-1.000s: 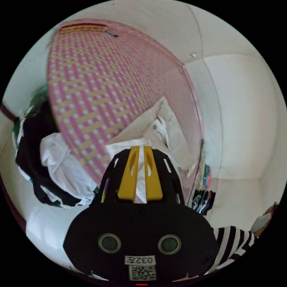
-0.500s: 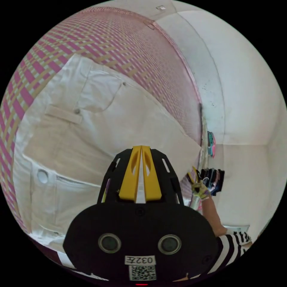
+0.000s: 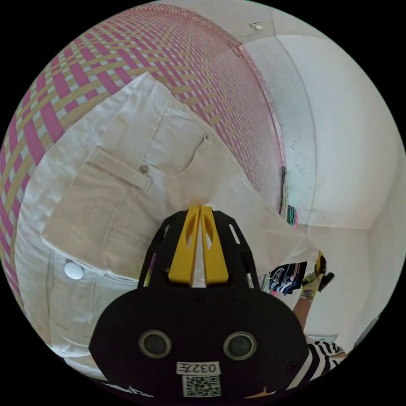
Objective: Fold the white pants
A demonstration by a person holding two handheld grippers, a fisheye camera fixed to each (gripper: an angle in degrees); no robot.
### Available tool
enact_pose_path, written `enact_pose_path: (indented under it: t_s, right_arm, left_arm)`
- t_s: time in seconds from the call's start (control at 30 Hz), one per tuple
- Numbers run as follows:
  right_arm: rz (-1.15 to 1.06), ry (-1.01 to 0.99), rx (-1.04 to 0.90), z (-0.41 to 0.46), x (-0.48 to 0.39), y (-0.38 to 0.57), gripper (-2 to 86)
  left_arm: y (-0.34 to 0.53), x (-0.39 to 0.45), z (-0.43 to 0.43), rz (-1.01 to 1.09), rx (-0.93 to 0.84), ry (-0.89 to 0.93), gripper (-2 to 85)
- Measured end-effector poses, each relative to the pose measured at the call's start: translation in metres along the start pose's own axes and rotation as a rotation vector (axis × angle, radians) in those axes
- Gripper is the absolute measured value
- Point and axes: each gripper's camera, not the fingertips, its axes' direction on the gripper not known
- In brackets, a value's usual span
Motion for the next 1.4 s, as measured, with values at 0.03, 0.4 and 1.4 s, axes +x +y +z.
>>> enact_pose_path:
  t_s: [0.03,0.4,1.4]
  right_arm:
    - [-0.218,0.061,-0.062,0.004,-0.048,-0.006,-0.9]
    - [-0.935,-0.168,-1.025,0.212,-0.245,0.209,-0.1]
    - [0.202,-0.572,-0.875,0.31,-0.108,0.117,0.9]
  left_arm:
    - [-0.001,0.003,0.0,0.008,-0.007,-0.01,-0.9]
    - [-0.008,0.016,-0.005,0.03,-0.02,-0.01,-0.9]
    - [-0.031,0.013,-0.02,0.024,-0.059,0.086,-1.0]
